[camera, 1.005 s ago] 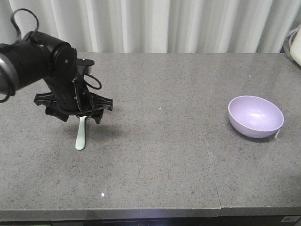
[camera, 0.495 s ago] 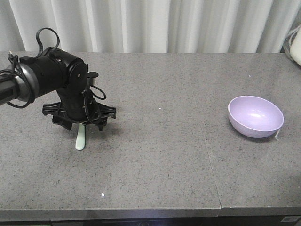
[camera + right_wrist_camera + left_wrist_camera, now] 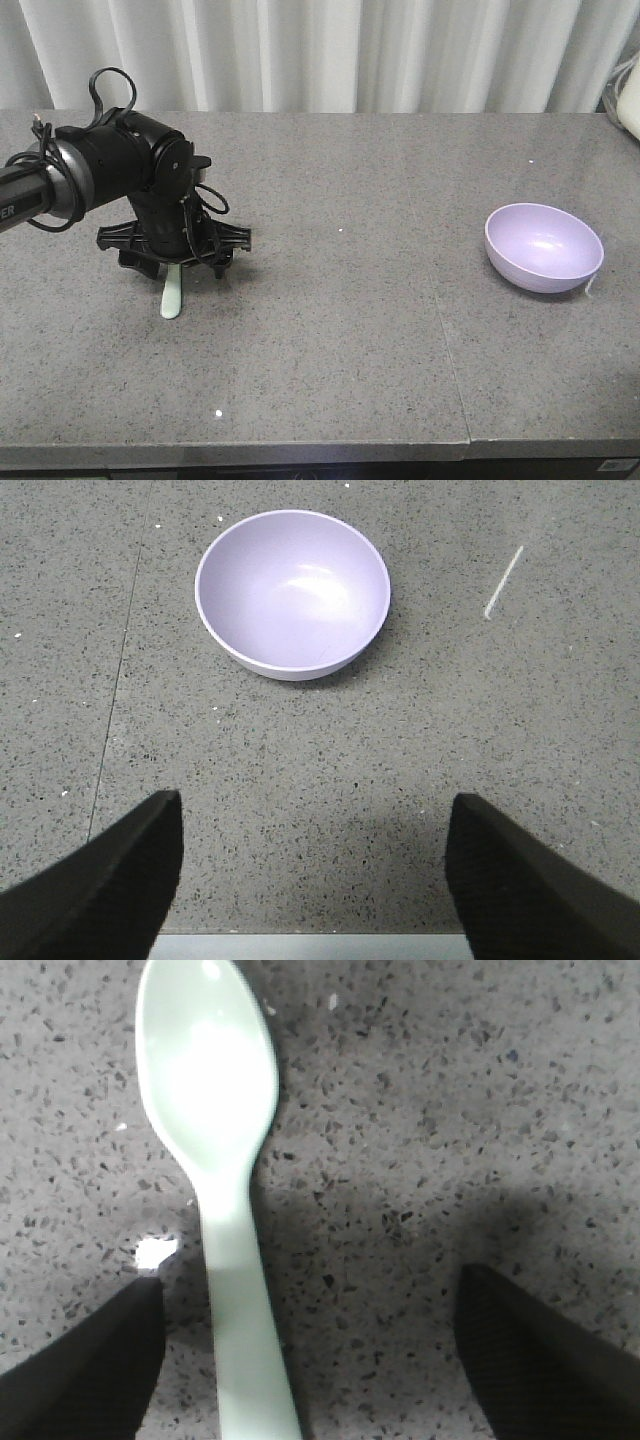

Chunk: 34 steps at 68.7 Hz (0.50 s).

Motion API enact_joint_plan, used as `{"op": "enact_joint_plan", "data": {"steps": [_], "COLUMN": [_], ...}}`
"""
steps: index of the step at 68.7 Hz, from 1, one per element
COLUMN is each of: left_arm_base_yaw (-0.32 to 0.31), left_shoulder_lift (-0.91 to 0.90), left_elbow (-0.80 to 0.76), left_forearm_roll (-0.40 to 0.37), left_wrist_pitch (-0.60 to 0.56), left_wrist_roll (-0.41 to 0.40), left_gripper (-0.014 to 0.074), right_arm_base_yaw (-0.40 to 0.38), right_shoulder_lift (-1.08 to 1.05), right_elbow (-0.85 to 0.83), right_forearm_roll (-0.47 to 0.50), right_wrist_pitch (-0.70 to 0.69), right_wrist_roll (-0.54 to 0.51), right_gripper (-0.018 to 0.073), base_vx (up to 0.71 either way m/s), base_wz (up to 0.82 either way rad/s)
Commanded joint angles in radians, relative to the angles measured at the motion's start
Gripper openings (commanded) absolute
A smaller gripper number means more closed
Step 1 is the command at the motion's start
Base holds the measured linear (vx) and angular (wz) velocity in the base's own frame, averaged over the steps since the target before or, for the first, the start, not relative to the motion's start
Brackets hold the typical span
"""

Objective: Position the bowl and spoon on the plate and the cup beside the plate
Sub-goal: 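Lower the left gripper onto the spoon handle and close it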

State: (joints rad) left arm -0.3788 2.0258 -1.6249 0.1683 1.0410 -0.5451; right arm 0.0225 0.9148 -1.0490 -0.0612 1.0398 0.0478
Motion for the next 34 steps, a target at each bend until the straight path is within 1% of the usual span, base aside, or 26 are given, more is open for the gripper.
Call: {"op": "enact_joint_plan", "data": {"steps": [1, 10, 18, 34], "left_arm_base_yaw": [-0.004, -0.004, -0.004, -0.003], "left_shoulder_lift": [-0.035, -0.035, -0.035, -0.035], "left_elbow": [-0.021, -0.021, -0.021, -0.021], "left_forearm_roll": [0.008, 0.008, 0.008, 0.008], "left_wrist_pitch": [-0.01, -0.008, -0.003, 0.006], "left_wrist_roll": [-0.016, -0.017, -0.018, -0.022], "left_gripper": [0.0565, 0.0552, 0.0519, 0.0386], "right_arm_base_yaw": [-0.006, -0.006, -0.006, -0.006], "right_shoulder_lift": [-0.005, -0.005, -0.005, -0.005], "right_elbow": [-0.03, -0.03, -0.03, -0.03], "right_forearm_roll": [-0.006, -0.006, -0.006, -0.006], "right_wrist_pitch": [-0.054, -0.054, -0.054, -0.054], "right_wrist_roll": [-0.006, -0.006, -0.006, -0.006], "right_gripper": [0.0542, 0.0542, 0.0542, 0.0541], "base_vx": [0.0, 0.0, 0.0, 0.0], "base_wz": [0.0, 0.0, 0.0, 0.0]}}
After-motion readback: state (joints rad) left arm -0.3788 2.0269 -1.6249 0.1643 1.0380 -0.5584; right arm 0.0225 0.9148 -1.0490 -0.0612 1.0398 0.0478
